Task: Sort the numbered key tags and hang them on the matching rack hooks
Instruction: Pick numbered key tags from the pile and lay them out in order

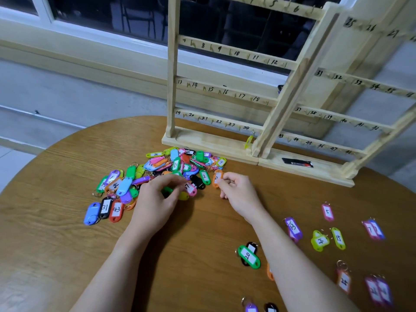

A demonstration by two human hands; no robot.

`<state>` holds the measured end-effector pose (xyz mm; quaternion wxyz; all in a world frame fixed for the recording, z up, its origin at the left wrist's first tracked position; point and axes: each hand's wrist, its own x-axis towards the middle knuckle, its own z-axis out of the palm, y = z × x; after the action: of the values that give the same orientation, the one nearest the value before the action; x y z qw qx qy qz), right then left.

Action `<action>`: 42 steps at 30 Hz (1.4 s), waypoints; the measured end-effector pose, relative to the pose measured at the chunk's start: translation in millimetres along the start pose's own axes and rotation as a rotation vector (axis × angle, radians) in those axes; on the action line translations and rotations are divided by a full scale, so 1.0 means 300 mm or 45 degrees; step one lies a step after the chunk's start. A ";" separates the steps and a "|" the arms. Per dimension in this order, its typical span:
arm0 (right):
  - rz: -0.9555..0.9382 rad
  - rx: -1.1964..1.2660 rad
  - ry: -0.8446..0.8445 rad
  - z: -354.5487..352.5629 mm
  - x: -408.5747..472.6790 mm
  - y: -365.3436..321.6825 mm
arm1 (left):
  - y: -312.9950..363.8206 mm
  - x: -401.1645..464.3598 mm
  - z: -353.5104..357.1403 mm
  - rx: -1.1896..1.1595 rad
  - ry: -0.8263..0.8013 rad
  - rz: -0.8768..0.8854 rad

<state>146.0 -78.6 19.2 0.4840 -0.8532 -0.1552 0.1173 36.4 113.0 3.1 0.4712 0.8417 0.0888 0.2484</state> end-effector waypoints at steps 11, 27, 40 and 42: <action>0.028 -0.238 0.121 -0.076 -0.028 -0.004 | 0.057 -0.043 0.064 0.130 -0.027 0.214; 0.471 -0.728 0.372 -0.542 -0.152 0.250 | 0.175 -0.144 0.138 -0.228 -0.281 -0.115; 0.450 -1.046 0.470 -0.535 -0.192 0.223 | 0.332 -0.226 0.235 -0.167 -0.287 -0.140; 0.442 -0.980 0.504 -0.543 -0.214 0.215 | 0.359 -0.240 0.250 -0.152 -0.299 -0.126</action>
<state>153.6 -262.6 49.0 0.1257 -0.9900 0.0530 -0.0344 3.0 -29.1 36.8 0.5393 0.8300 0.0594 0.1294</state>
